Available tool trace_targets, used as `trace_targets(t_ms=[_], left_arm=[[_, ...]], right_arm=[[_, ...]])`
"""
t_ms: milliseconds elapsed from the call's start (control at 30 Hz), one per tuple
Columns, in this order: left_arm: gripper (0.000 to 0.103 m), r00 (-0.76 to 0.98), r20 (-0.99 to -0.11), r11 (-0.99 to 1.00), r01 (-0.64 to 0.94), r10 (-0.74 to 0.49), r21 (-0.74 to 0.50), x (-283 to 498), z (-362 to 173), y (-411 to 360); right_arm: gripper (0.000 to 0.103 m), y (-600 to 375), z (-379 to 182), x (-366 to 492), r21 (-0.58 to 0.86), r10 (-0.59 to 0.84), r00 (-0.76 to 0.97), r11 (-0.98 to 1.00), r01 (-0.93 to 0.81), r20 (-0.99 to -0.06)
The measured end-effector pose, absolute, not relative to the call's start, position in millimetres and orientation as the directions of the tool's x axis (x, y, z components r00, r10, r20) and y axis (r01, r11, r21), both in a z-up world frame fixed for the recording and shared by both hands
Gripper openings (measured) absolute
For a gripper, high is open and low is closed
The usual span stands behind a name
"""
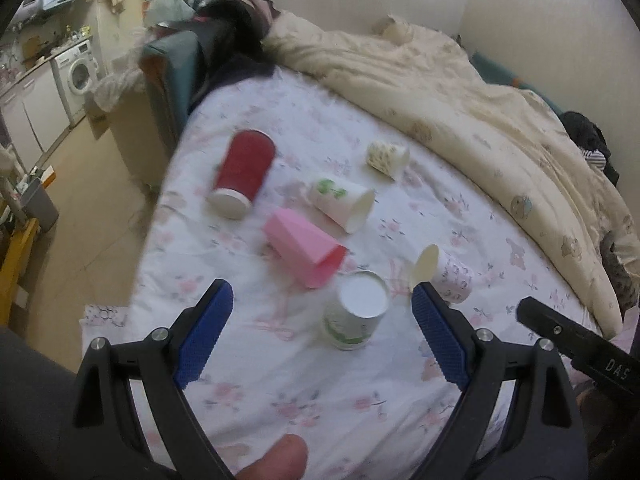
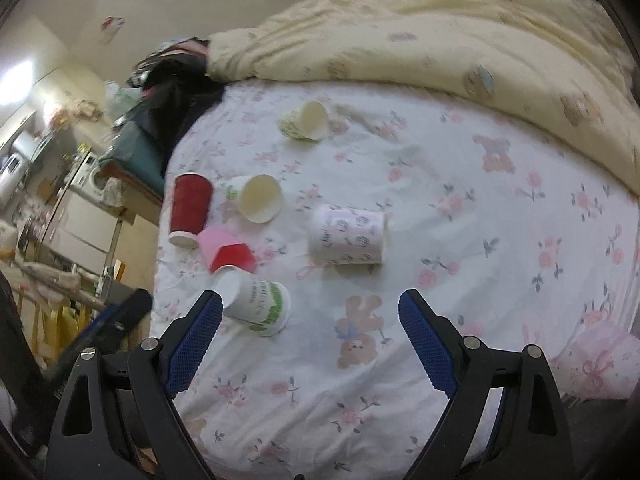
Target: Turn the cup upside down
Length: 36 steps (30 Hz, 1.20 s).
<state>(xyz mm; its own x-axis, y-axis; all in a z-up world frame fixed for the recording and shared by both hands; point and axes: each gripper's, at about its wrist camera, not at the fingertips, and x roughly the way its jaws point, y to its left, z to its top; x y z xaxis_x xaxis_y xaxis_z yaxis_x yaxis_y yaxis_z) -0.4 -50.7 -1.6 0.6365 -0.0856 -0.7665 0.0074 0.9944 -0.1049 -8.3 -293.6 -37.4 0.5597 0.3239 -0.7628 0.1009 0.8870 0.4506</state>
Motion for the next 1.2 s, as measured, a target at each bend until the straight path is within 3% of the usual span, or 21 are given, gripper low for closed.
trace_targets(t_ms=[367, 633, 733, 1200], left_arm=[[0.089, 0.66, -0.75, 0.999, -0.016, -0.025, -0.047, -41.5, 6.4, 3.4], [0.09, 0.638, -0.77, 0.998, -0.035, -0.02, -0.055, -62.9, -18.0, 20.3], [0.102, 0.642, -0.767, 0.999, -0.008, -0.021, -0.033, -66.4, -24.2, 13.3], [0.103, 0.625, -0.78, 0.999, 0.006, -0.041, -0.048, -66.0, -31.7, 7.9]], right_arm=[[0.092, -249.0, -8.0, -52.5, 0.34, 0.263, 0.658, 0.94, -0.01, -0.706], [0.092, -219.9, -31.4, -84.5, 0.27, 0.238, 0.622, 0.962, -0.045, -0.746], [0.092, -213.3, -34.4, -84.8, 0.21, 0.187, 0.646, 0.977, -0.042, -0.74], [0.092, -207.2, -37.3, -76.4, 0.188, 0.166, 0.672, 0.981, -0.041, -0.722]])
